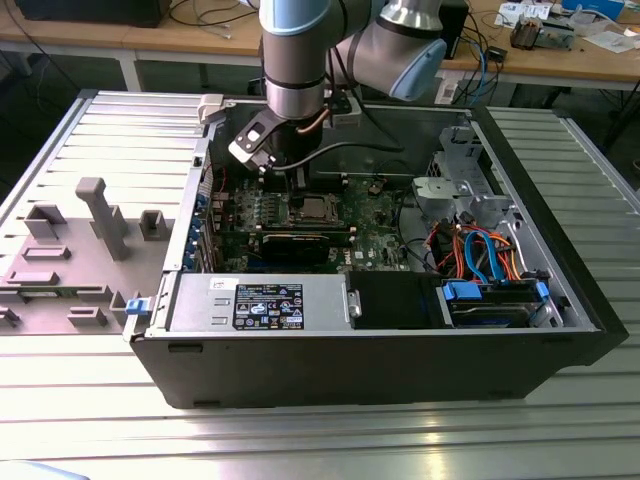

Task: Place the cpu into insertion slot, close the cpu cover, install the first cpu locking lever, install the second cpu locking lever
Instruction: 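Close the cpu cover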

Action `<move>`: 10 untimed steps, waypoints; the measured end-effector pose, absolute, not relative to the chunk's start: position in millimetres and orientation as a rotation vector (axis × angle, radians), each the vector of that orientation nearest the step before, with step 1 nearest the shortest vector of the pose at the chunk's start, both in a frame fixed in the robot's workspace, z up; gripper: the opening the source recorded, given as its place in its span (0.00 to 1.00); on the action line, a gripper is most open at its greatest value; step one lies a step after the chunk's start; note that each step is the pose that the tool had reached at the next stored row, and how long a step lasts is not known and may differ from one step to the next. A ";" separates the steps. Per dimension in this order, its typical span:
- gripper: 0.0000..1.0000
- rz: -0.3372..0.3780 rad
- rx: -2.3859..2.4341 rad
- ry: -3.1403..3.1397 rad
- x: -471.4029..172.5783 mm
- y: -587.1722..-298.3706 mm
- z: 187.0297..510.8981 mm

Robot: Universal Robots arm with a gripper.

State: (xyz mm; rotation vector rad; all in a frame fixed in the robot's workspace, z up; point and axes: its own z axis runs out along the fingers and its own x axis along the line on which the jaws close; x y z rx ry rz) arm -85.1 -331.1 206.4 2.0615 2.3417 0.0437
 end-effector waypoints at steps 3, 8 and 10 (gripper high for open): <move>0.11 0.043 2.062 2.342 -85.2 -331.1 205.9; 0.11 0.043 2.062 2.342 -84.7 -331.1 210.1; 0.11 0.043 2.062 2.342 -80.1 -331.1 210.2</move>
